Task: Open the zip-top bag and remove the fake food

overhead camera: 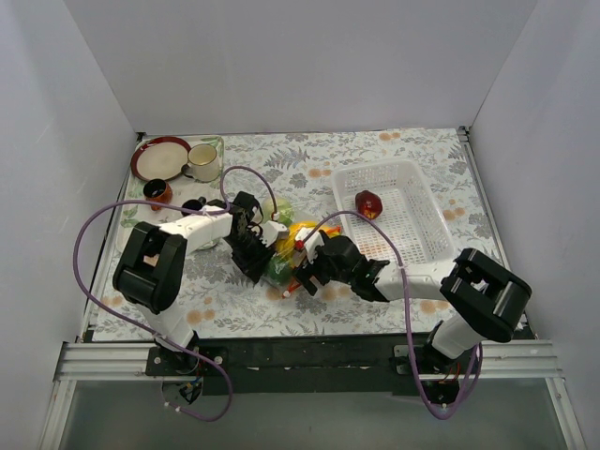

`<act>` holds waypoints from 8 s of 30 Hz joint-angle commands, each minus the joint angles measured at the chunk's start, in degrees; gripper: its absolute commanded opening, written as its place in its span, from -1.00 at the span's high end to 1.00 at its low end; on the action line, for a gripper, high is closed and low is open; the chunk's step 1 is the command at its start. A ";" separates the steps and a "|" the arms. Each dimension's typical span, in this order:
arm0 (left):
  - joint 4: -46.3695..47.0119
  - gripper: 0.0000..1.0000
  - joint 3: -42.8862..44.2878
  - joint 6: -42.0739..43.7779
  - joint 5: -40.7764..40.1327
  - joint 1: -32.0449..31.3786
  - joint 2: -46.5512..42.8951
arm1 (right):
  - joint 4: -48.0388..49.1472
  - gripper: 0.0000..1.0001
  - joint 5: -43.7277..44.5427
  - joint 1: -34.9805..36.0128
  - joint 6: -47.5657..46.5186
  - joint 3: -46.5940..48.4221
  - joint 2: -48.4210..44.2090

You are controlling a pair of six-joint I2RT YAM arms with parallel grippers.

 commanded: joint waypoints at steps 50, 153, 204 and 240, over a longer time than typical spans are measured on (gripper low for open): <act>1.58 0.39 4.43 -0.41 -8.55 -0.98 6.29 | -13.24 -0.07 -7.56 -3.18 3.89 2.36 -13.66; 11.68 0.35 22.01 -13.15 2.97 1.57 17.71 | -25.28 0.97 -11.16 -3.10 3.98 4.65 -14.53; 17.84 0.46 10.32 -5.86 -13.12 -1.33 16.13 | -37.86 0.97 31.77 -3.71 6.88 17.85 -42.49; 17.49 0.63 9.00 -6.47 -13.21 -1.33 13.93 | -27.22 0.97 -5.09 -17.35 11.45 0.47 -40.87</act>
